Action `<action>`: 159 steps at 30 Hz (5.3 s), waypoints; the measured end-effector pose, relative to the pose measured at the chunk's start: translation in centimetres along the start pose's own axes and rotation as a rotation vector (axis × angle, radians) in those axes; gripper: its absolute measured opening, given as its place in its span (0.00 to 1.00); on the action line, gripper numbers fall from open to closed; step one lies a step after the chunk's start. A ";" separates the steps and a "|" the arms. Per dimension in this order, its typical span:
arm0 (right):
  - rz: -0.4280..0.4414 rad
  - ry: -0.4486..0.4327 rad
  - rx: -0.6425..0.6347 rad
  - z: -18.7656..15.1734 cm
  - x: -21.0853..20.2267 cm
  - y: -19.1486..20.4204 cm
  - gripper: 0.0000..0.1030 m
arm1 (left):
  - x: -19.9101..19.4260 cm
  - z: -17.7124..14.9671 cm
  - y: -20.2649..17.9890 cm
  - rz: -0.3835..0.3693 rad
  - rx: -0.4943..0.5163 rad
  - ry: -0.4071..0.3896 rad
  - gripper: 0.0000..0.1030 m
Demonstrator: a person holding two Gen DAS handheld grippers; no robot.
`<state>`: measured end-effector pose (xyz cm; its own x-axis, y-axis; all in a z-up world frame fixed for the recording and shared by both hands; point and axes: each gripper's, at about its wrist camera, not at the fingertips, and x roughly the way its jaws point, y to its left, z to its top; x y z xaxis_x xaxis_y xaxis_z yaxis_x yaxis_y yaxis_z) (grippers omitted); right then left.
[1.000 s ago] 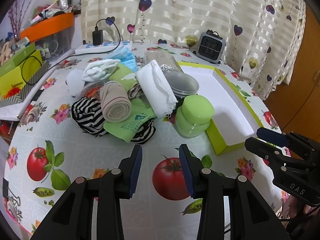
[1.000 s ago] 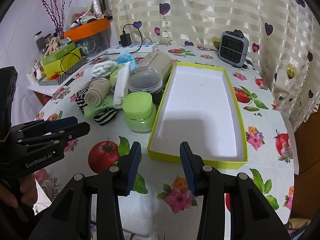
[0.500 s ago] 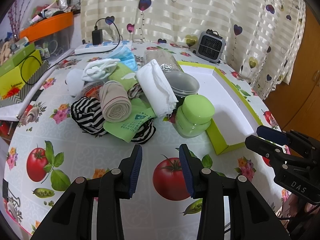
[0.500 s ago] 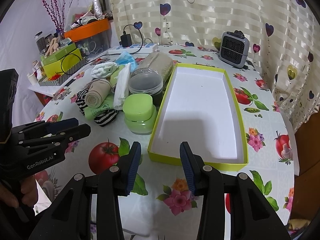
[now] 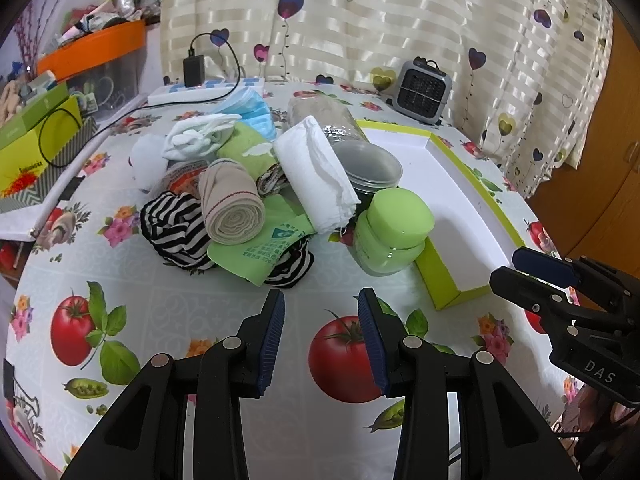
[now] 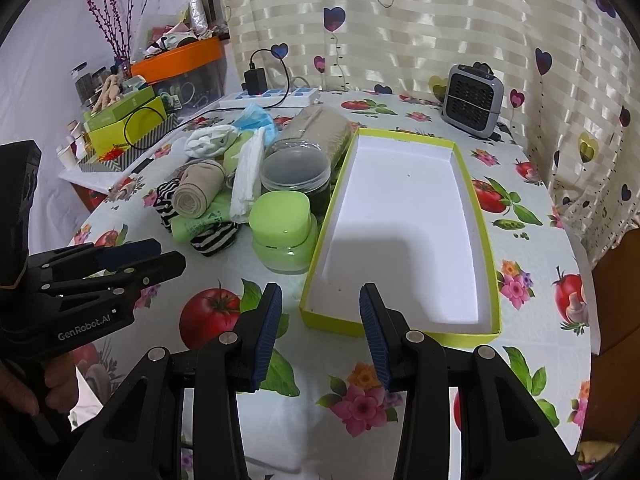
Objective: Organize soft objects
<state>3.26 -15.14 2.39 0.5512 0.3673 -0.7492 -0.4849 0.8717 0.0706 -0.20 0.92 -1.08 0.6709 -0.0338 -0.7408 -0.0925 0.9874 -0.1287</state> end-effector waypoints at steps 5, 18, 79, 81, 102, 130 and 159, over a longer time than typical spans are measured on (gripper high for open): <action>0.008 -0.003 -0.008 0.3 0.2 0.4 0.41 | 0.1 -0.1 0.0 -0.010 0.001 0.000 0.36; 0.042 -0.028 -0.019 1.3 0.5 0.6 0.41 | 0.0 -1.1 0.3 -0.017 -0.022 0.008 0.36; 0.296 0.155 -0.184 10.1 14.8 11.7 0.44 | 6.3 4.7 16.3 -0.043 -0.363 0.054 0.40; 0.301 0.148 -0.186 10.1 14.7 11.5 0.42 | 6.5 5.0 16.2 -0.047 -0.359 0.052 0.40; 0.357 0.050 -0.127 9.6 10.8 8.8 0.40 | 3.9 4.4 14.7 -0.040 -0.301 -0.009 0.08; 0.299 -0.149 -0.052 7.7 1.3 4.1 0.40 | -5.2 6.8 6.8 -0.060 -0.154 -0.176 0.08; 0.130 -0.151 0.164 4.2 0.7 -8.6 0.40 | 1.1 9.6 -7.4 -0.262 0.081 -0.053 0.08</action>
<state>10.67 -21.00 4.04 0.5924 0.5133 -0.6209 -0.4485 0.8504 0.2751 8.32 -4.89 5.36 0.7020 -0.2839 -0.6531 0.1474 0.9551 -0.2568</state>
